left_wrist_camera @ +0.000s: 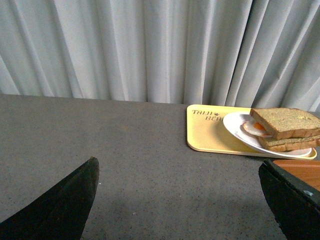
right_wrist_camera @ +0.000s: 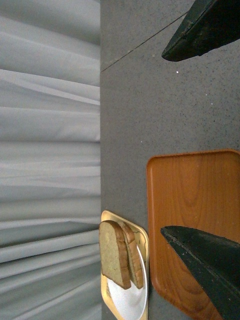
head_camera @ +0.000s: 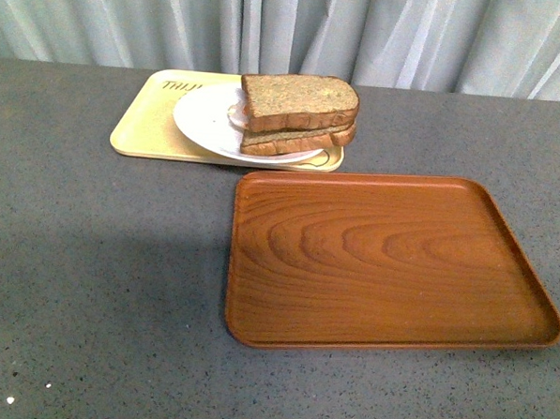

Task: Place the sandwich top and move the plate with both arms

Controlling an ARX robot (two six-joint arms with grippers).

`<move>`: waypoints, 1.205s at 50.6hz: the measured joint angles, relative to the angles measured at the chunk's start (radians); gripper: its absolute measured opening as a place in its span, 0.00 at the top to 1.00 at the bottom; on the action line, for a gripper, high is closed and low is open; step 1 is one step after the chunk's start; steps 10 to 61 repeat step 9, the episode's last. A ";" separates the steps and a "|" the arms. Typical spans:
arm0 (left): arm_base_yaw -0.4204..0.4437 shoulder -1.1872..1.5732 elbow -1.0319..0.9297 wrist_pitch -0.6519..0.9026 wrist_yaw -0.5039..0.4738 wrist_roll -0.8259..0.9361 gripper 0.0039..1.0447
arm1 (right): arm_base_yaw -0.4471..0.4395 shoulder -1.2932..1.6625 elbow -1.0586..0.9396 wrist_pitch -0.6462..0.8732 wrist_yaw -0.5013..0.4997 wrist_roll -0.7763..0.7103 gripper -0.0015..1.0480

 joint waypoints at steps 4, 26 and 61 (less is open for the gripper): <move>0.000 0.000 0.000 0.000 0.000 0.000 0.08 | 0.000 0.000 0.000 0.000 0.000 0.000 0.09; 0.000 0.000 0.000 0.000 0.000 0.000 0.08 | 0.000 0.000 0.000 0.000 0.000 0.000 0.09; 0.000 0.000 0.000 0.000 0.000 0.000 0.08 | 0.000 0.000 0.000 0.000 0.000 0.000 0.09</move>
